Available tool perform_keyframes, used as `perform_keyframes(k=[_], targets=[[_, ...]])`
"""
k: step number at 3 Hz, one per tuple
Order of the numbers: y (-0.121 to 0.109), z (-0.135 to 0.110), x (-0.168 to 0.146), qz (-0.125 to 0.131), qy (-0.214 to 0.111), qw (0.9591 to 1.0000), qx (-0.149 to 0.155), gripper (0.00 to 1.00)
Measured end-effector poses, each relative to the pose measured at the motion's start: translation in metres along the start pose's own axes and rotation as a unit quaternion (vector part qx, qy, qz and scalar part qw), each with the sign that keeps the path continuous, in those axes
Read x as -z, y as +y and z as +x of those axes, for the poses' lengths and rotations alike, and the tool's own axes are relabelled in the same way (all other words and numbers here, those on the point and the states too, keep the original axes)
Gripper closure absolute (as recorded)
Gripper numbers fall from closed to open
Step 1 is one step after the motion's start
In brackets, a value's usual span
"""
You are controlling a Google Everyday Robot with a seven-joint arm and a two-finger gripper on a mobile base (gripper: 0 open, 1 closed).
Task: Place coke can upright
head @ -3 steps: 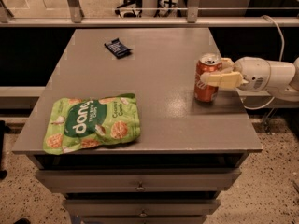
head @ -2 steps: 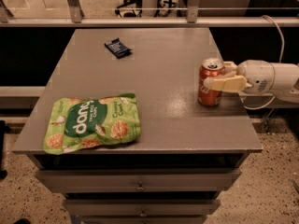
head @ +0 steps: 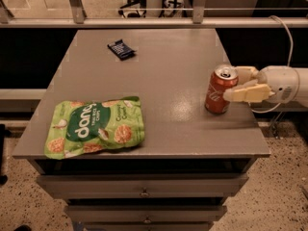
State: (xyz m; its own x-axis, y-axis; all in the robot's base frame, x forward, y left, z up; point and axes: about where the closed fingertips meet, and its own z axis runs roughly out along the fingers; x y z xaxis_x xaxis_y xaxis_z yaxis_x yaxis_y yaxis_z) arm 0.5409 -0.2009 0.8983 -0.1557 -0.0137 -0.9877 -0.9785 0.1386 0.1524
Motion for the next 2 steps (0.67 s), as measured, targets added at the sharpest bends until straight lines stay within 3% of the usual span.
perform_keyframes(k=[1, 2], targets=[[0.009, -0.012, 0.011, 0.007, 0.018, 0.9998, -0.006, 0.0], [0.023, -0.05, 0.026, 0.025, 0.052, 0.9983, 0.0, 0.0]])
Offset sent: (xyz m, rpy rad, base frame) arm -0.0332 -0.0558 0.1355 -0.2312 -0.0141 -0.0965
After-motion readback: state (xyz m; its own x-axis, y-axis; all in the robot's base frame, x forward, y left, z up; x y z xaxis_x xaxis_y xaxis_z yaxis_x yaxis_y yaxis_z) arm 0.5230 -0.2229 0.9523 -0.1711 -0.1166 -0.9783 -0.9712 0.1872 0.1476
